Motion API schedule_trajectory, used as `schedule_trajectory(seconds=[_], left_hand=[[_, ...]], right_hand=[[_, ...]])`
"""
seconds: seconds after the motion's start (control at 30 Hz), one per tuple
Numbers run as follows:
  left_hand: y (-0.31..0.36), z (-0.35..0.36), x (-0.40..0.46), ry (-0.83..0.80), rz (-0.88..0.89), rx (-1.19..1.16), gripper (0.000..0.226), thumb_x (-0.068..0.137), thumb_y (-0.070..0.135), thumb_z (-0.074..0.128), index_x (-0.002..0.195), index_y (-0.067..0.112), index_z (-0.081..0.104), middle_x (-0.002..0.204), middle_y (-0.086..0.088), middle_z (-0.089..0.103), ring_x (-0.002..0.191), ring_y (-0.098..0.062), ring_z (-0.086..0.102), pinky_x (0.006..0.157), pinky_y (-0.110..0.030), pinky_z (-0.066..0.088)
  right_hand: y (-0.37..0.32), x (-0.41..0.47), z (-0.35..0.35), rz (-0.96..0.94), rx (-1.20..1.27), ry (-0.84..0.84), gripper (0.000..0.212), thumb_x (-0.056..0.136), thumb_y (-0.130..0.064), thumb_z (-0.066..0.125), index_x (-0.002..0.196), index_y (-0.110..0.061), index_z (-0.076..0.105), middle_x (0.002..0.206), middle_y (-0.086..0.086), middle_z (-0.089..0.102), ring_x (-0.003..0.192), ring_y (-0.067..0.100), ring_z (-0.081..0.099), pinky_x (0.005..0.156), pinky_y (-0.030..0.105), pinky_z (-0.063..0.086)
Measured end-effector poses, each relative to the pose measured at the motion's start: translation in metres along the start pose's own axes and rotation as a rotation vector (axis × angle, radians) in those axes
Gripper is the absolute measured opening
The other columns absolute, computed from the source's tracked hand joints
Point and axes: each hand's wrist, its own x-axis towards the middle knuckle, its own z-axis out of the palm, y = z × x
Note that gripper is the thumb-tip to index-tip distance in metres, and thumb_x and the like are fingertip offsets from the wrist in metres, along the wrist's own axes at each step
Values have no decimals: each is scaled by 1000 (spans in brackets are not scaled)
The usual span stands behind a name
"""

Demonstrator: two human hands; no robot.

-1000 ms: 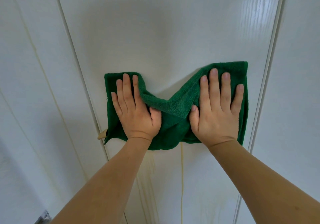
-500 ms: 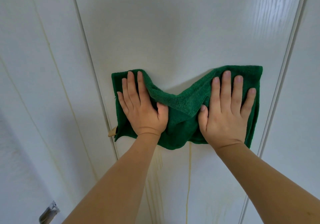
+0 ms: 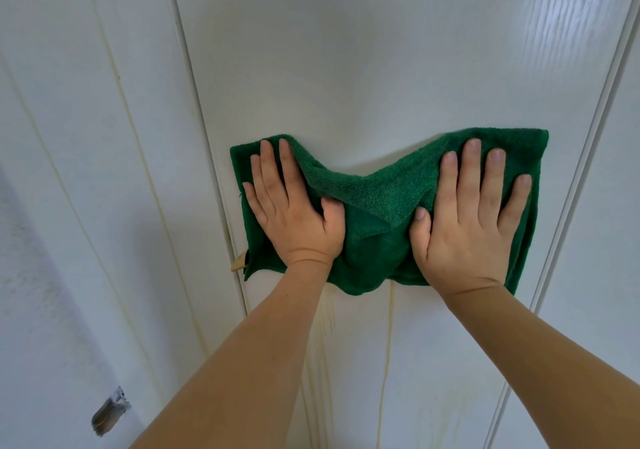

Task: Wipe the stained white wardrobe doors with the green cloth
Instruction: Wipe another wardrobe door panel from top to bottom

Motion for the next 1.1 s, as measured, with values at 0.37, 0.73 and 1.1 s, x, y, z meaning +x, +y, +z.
schedule_trajectory(seconds=[0.37, 0.73, 1.1], left_hand=[[-8, 1, -6, 46, -152, 3, 84, 79, 36, 39, 157, 5, 30, 164, -14, 26, 153, -32, 18, 125, -55, 9], [-16, 3, -23, 112, -445, -42, 84, 80, 37, 34, 159, 8, 25, 165, -14, 23, 153, -32, 18, 125, -52, 7], [-18, 9, -87, 95, -716, -53, 80, 85, 35, 29, 158, 5, 24, 163, -18, 25, 148, -38, 24, 123, -52, 14]], right_hand=[[-2, -2, 0, -5, -1, -24, 65, 102, -37, 25, 157, -8, 8, 163, 17, 11, 149, 37, 4, 119, 54, -9], [0, -7, 4, -113, 10, 29, 67, 100, -37, 33, 158, -10, 14, 163, 11, 11, 150, 32, 7, 121, 54, -1], [0, -14, 9, -290, 12, 37, 65, 98, -36, 34, 157, -12, 23, 162, 9, 19, 147, 32, 20, 120, 56, 10]])
